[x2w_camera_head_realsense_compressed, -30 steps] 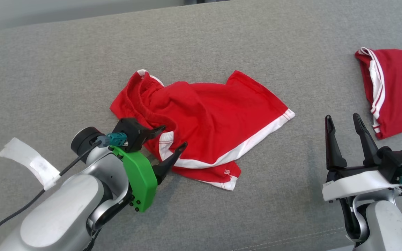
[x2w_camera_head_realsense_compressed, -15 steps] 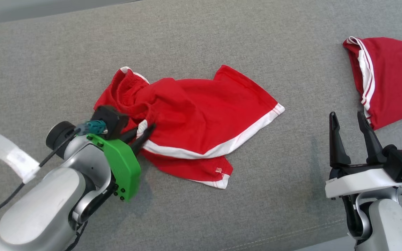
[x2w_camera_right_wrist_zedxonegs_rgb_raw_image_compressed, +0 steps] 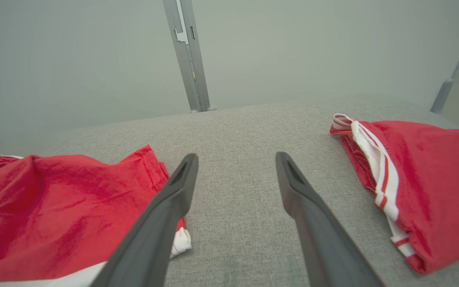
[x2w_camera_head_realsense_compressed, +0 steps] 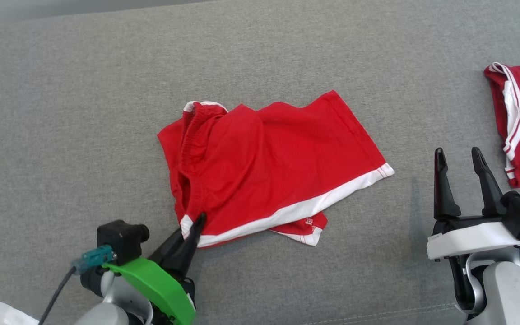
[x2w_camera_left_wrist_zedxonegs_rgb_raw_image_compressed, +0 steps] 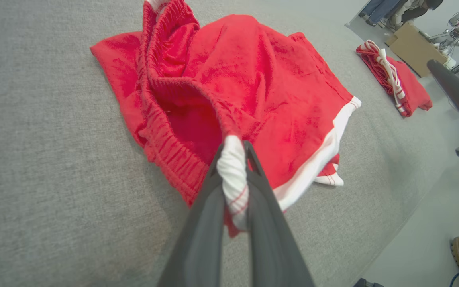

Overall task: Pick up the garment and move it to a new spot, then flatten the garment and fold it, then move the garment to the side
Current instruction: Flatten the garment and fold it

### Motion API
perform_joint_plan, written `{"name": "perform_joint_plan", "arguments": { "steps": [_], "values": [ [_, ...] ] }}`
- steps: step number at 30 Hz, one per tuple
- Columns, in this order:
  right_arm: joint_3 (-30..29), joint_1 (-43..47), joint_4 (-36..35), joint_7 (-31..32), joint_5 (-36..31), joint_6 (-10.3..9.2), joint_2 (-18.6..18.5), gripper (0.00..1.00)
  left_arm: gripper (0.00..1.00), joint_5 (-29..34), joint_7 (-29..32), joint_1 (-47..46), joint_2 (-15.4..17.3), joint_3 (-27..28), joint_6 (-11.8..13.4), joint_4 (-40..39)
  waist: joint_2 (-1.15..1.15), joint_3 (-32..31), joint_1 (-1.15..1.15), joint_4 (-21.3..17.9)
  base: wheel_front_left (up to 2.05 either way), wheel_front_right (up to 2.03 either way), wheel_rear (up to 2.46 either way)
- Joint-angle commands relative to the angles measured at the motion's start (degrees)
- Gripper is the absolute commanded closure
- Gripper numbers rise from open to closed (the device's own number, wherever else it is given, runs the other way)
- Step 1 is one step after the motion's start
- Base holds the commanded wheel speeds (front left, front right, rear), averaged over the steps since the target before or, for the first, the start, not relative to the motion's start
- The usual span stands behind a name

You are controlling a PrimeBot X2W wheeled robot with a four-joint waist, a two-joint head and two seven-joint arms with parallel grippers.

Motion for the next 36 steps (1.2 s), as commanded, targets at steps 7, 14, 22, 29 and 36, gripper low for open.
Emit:
{"name": "perform_joint_plan", "arguments": {
  "steps": [7, 14, 22, 29, 36],
  "values": [
    [0.4, 0.8, 0.4, -0.1, -0.9, -0.04, -1.0, 0.00, 0.69, -1.1, -5.5, 1.4, -4.7, -0.2, -2.5, 8.1, 0.00, -1.1, 0.00, 3.3, 0.00, 0.00, 0.00],
    [1.1, 0.9, 0.6, -0.1, -1.1, -0.04, -1.9, 0.00, 0.00, -1.3, -10.5, 1.8, -6.3, 2.2, -3.1, 12.3, 0.00, -2.8, 0.00, 3.7, 0.00, 0.00, 0.00],
    [-0.3, 2.7, 0.0, -0.1, -1.3, -0.04, -2.3, 0.00, 0.00, 3.9, -13.6, 6.7, -5.4, 11.9, -0.5, 10.3, 0.00, -6.3, 0.00, 3.2, 0.00, 0.00, 0.00],
    [-0.7, 4.9, 0.0, -0.1, -1.5, -0.04, -2.2, 0.00, 0.00, 11.0, -13.5, 14.0, -6.9, 21.4, -0.5, 10.0, 0.00, -9.8, 0.00, 2.8, 0.00, 0.00, 0.00],
    [-1.0, 7.8, 2.1, -0.1, -2.2, -0.04, -2.3, 0.00, 0.00, 17.1, -13.5, 18.5, -11.6, 30.5, -3.1, 12.0, 0.00, -13.4, 0.00, 3.6, 0.00, 0.00, 0.00]
  ]
}}
